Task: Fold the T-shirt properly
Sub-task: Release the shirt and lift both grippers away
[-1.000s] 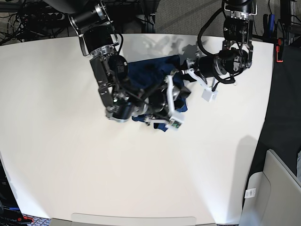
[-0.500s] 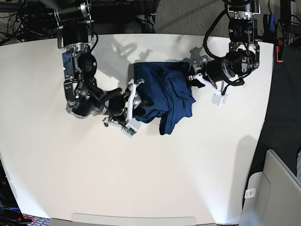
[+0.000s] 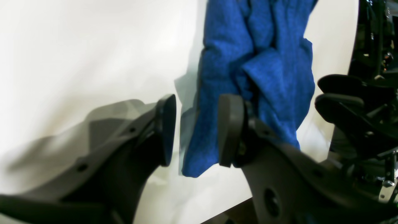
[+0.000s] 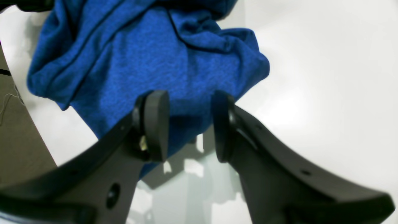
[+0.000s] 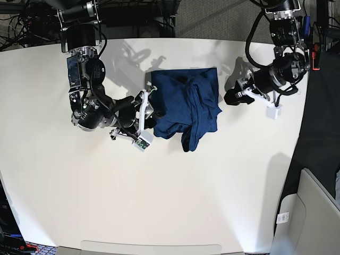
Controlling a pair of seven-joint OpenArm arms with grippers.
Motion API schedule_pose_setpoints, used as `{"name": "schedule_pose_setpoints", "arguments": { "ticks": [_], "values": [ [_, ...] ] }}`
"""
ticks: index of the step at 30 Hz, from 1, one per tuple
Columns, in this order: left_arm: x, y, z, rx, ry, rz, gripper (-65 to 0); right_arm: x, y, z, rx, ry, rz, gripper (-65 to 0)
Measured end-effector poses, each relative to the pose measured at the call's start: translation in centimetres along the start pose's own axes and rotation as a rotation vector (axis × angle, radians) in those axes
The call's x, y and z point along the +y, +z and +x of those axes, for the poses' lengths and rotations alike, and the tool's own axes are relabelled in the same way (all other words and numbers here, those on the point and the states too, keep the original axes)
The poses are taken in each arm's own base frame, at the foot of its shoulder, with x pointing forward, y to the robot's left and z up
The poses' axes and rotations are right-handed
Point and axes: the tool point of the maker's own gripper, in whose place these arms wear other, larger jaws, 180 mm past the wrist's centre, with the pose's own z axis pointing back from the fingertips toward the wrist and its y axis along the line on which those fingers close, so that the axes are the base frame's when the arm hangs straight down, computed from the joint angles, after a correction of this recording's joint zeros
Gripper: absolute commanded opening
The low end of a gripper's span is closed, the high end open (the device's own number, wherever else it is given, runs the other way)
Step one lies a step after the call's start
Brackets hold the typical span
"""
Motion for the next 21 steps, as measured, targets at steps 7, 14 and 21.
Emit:
{"name": "schedule_pose_setpoints", "arguments": {
  "ticks": [7, 14, 21],
  "values": [
    [-8.3, 1.7, -2.5, 0.004, -0.226, -0.155, -52.5, -1.3, 0.8, 0.1, -0.025, -0.039, -0.032, -41.2],
    [-7.7, -0.6, -3.7, 0.010, -0.388, -0.022, -53.1, -4.4, 3.1, -0.8, -0.059, -0.112, -0.104, -41.2],
    [-8.1, -1.5, -5.5, -0.031, -0.601, 0.069, -51.5, -6.0, 4.9, -2.4, -0.073, -0.169, -0.132, -41.2]
  ]
}}
